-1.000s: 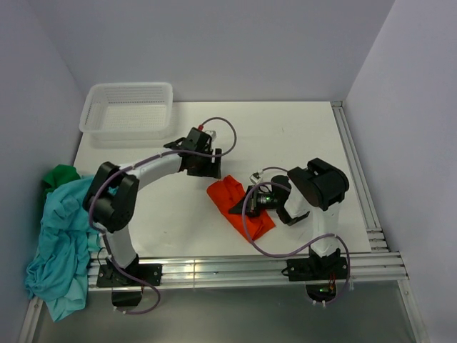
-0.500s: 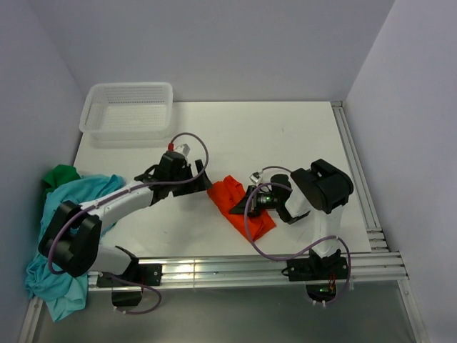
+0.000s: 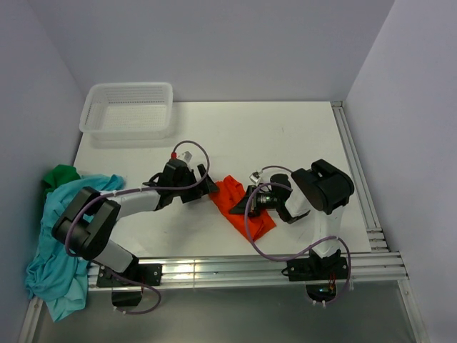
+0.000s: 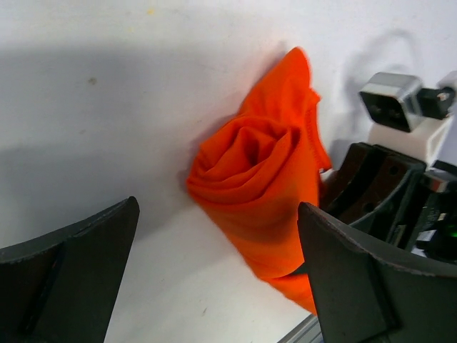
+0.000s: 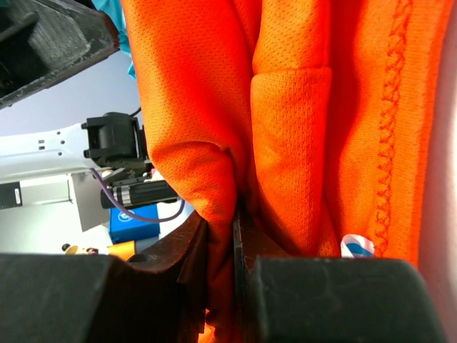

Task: Roll the t-shirts
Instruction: Roll the tshirt

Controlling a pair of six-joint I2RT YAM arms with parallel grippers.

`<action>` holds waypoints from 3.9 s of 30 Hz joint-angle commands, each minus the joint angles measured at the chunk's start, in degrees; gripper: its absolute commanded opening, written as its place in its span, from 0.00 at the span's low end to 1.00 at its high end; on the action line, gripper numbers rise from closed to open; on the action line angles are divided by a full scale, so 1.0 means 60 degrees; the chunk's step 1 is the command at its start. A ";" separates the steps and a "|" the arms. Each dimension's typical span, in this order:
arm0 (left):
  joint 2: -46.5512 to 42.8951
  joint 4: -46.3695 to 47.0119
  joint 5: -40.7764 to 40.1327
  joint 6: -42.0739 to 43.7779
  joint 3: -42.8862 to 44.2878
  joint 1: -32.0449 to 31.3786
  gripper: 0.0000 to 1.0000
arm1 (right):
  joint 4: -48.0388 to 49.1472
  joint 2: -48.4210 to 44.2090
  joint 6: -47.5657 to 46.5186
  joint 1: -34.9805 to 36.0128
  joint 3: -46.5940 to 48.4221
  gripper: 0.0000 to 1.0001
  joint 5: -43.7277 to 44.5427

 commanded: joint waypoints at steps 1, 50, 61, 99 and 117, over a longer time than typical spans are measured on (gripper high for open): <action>0.0422 0.1075 0.0557 -0.0309 0.0026 -0.0030 0.99 | -0.1242 -0.0031 -0.0712 -0.0075 -0.0130 0.00 0.0722; 0.1668 -0.2835 -0.0512 0.1727 0.3234 -0.0484 0.00 | -1.3619 -0.8061 -0.5239 0.5108 0.2753 0.97 1.2492; 0.1873 -0.3231 -0.0365 0.1844 0.3498 -0.0499 0.00 | -1.6006 -0.4312 -0.5166 0.8564 0.5947 0.97 1.6877; 0.2444 -0.4198 0.0323 0.2240 0.4377 -0.0426 0.00 | -2.0139 0.2635 -0.1972 0.8685 0.9407 0.54 2.0190; 0.1610 -0.3979 0.0849 0.2474 0.4230 0.0510 0.53 | -1.6566 -0.0790 -0.3686 0.8377 0.7049 0.00 1.7305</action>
